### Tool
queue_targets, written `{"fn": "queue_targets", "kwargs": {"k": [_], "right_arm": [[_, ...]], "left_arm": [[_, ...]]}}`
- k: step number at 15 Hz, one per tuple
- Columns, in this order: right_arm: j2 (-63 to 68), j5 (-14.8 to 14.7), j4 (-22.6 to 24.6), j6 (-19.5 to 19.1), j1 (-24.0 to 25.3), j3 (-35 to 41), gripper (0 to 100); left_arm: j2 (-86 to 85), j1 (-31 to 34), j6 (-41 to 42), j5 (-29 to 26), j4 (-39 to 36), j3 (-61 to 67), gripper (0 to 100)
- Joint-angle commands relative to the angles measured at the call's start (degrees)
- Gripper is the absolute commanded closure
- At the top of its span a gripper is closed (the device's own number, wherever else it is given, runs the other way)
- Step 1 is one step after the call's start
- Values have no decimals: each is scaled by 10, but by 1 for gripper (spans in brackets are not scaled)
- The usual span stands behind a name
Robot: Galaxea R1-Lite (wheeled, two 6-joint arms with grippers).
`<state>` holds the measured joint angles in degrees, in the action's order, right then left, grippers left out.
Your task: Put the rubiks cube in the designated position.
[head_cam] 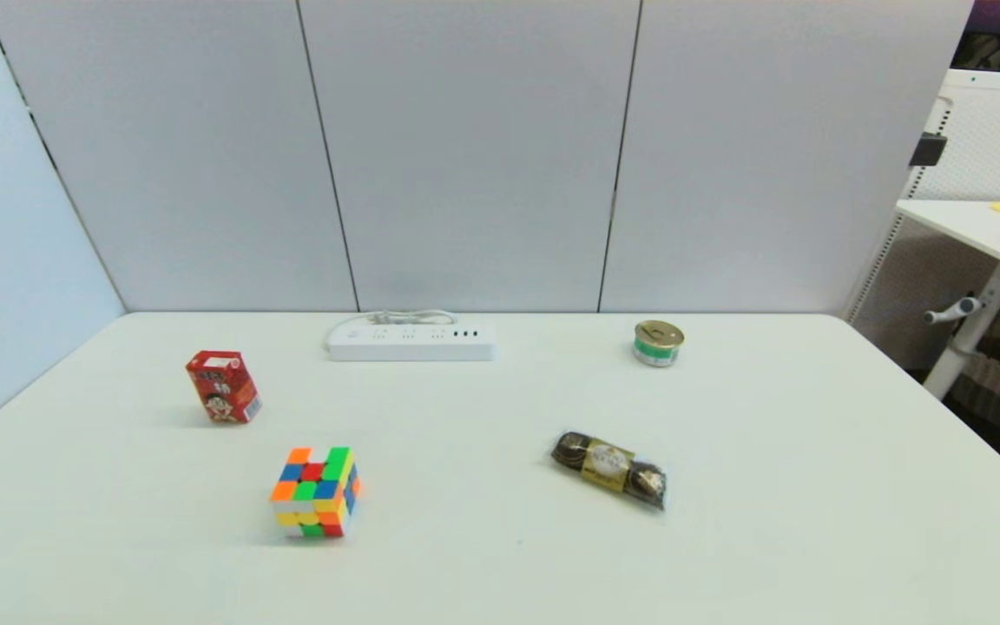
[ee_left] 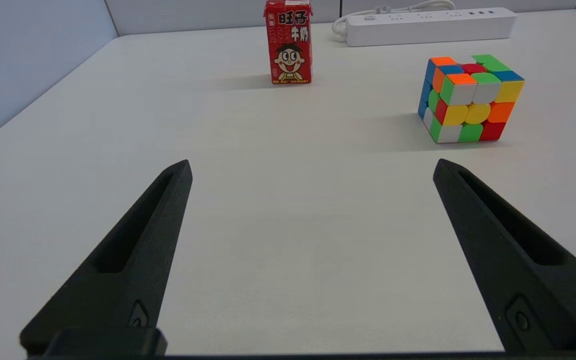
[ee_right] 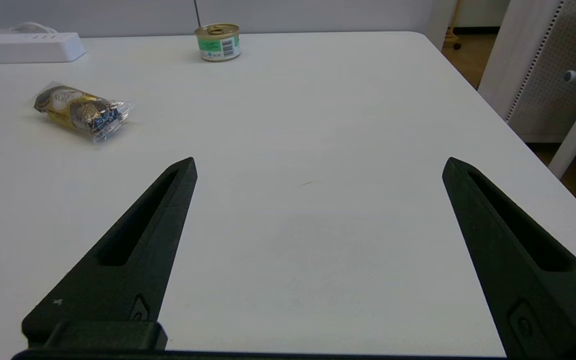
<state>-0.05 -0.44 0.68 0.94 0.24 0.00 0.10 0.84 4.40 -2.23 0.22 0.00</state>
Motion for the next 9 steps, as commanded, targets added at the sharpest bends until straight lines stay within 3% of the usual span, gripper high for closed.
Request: {"fn": "queue_targets", "kwargs": {"k": [1,5,9], "right_arm": [[0,0,0,0,0,0,0],[0,0,0,0,0,-1,0],[0,0,0,0,0,0,0]], "left_arm": [[19,0,-5,1,-1,-16,0],[177,-32,-5,-1,15,-178,0],[372,-102,-4,-3,92,-403,0]]}}
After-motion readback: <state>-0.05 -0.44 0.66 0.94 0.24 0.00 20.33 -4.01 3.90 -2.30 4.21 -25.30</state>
